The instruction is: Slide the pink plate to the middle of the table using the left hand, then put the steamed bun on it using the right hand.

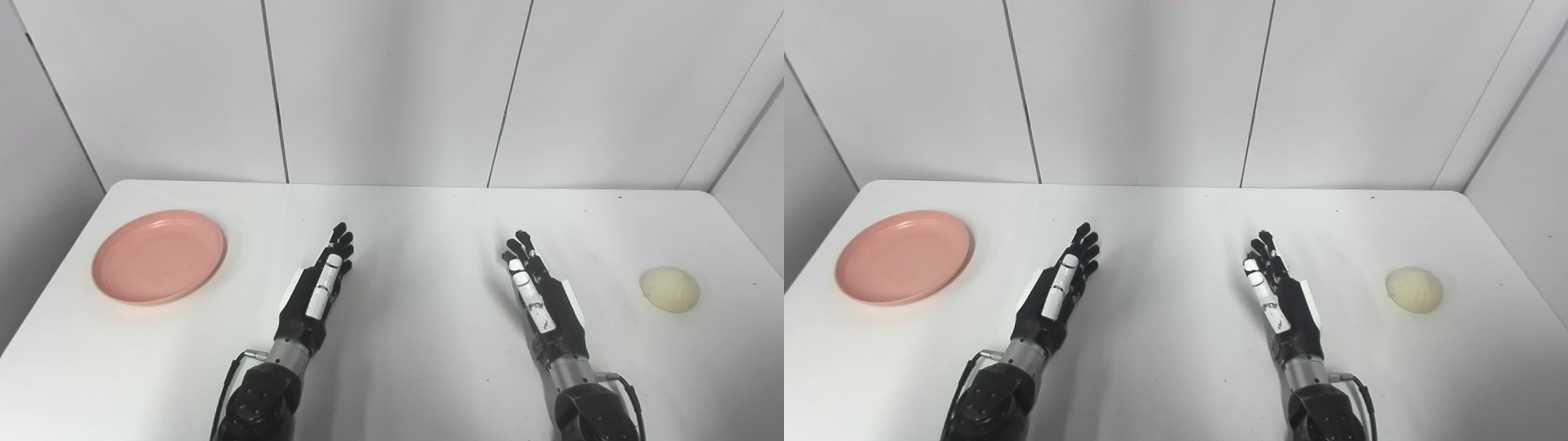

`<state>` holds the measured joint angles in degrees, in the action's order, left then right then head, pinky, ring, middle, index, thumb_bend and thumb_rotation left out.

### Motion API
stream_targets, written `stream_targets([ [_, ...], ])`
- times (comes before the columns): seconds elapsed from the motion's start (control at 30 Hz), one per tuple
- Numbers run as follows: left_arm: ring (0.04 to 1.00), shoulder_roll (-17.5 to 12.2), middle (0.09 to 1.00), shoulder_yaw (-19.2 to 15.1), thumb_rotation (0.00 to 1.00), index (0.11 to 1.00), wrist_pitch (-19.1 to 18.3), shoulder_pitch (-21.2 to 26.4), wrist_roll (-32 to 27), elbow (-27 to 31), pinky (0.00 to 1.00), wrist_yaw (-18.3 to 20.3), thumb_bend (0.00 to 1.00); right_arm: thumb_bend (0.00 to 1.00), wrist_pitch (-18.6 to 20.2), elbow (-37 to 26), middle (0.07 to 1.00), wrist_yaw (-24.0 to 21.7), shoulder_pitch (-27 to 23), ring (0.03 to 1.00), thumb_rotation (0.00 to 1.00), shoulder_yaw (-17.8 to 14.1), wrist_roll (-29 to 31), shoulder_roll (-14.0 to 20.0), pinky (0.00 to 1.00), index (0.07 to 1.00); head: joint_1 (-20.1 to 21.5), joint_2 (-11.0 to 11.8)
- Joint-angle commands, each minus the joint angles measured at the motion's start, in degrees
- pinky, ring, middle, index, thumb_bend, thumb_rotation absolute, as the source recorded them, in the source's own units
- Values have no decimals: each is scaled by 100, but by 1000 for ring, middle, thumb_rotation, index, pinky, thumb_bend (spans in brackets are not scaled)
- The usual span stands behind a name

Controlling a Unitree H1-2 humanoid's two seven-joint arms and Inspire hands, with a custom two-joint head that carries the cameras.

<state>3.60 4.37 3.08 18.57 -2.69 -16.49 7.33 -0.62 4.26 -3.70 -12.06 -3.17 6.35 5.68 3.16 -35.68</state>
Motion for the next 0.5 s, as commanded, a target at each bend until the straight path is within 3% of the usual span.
stream_targets([
  [0.0,1000,-28,997,-6,952,993,-28,-6,-37,106,1000,31,625,661,-56,-230,946,-4,-189,939,775,-15,-2,9,1000,961,-2,3],
  [0.47,1000,-33,995,8,940,989,-39,3,6,103,1000,10,631,656,-24,-242,947,6,-196,938,770,-26,-29,15,1000,961,1,-9],
])
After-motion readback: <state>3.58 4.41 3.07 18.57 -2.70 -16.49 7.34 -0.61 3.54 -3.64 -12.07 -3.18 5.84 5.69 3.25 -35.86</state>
